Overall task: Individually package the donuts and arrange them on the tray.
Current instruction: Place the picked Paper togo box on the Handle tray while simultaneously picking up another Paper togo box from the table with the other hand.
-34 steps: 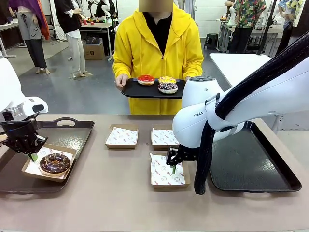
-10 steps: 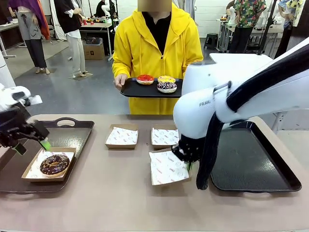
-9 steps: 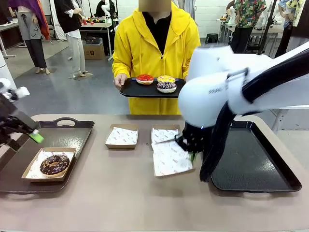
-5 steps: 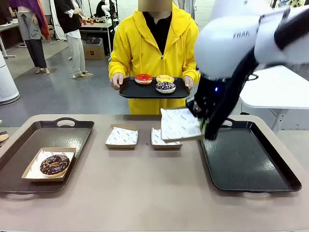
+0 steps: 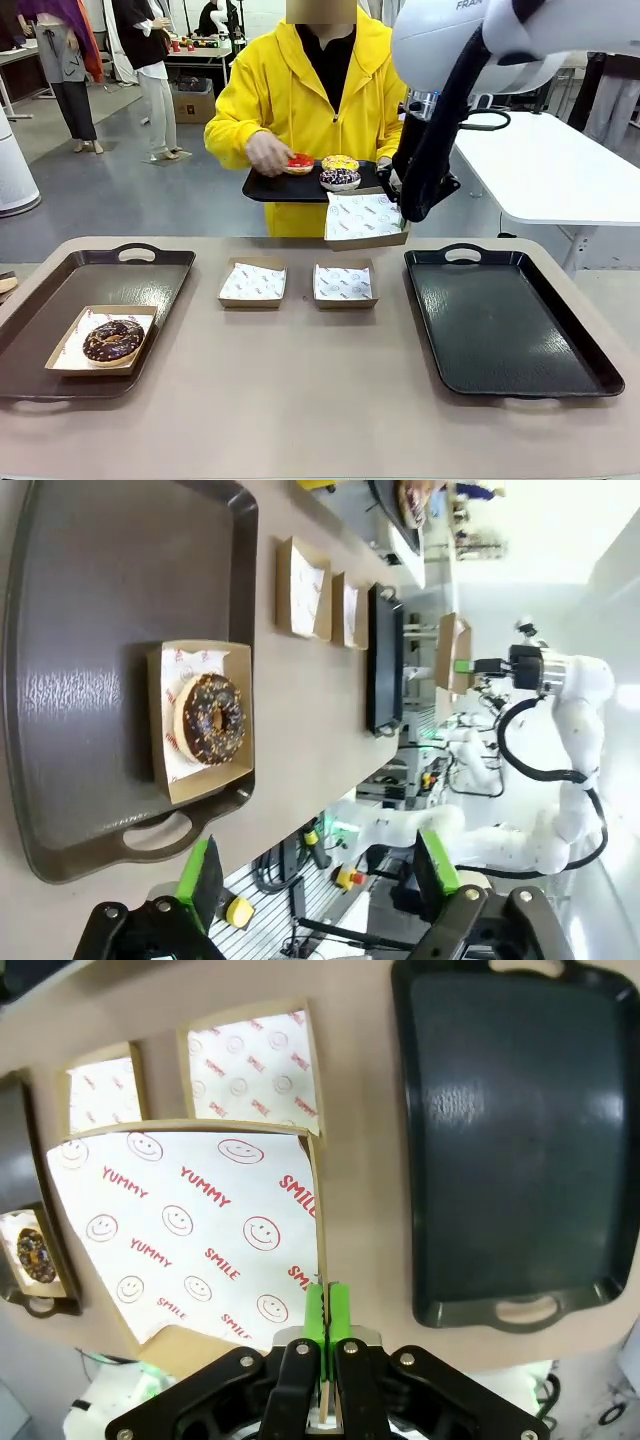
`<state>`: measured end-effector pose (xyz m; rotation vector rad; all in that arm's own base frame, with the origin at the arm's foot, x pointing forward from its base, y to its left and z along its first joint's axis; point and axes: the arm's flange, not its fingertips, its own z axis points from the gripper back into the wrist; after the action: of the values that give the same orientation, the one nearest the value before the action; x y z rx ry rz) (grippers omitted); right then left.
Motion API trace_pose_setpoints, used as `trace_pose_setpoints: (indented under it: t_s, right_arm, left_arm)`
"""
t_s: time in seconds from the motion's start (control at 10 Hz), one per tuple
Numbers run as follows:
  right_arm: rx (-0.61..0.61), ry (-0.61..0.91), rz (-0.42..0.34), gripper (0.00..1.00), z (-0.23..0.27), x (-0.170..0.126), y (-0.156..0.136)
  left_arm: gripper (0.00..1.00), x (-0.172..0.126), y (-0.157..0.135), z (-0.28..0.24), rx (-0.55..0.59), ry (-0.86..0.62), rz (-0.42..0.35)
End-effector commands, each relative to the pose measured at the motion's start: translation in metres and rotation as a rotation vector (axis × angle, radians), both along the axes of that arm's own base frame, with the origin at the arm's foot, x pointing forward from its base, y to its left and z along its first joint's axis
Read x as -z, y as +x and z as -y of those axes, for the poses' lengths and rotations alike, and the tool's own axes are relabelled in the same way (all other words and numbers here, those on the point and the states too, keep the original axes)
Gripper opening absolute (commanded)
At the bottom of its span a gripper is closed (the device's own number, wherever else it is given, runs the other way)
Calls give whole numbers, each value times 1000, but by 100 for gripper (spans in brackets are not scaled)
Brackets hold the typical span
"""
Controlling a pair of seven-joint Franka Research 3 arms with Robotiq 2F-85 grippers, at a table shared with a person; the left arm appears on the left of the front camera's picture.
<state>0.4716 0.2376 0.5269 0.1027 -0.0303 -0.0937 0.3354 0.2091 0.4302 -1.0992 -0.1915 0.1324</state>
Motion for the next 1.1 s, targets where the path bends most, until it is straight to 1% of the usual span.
trace_pose_setpoints:
  t_s: [0.0, 0.1, 0.2, 0.3, 0.5, 0.6, 0.7, 1.0]
  right_arm:
    - [-45, 6, -25, 0, -4, 3, 17]
    - [-53, 0, -22, 0, -6, 6, 24]
    - [-58, -7, -21, 0, -9, 9, 30]
    - [-61, -11, -13, 0, -12, 10, 36]
    - [-72, -25, -16, 0, -15, 16, 45]
    - [-77, -26, -17, 0, -15, 22, 46]
    - [-54, 0, -20, 0, -13, 18, 35]
    - [-54, 0, -20, 0, -13, 18, 35]
  left_arm:
    - [100, 0, 7, -12, -20, -55, 23]
    - [100, 0, 7, -14, -32, -64, 28]
    - [100, 0, 5, -12, -48, -42, 36]
    - [100, 4, 5, -10, -32, -48, -2]
    - [100, 4, 5, -10, -32, -48, -2]
    - [100, 4, 5, -10, -32, -48, -2]
    - [100, 4, 5, -10, -32, -48, -2]
    - [100, 4, 5, -10, -32, -48, -2]
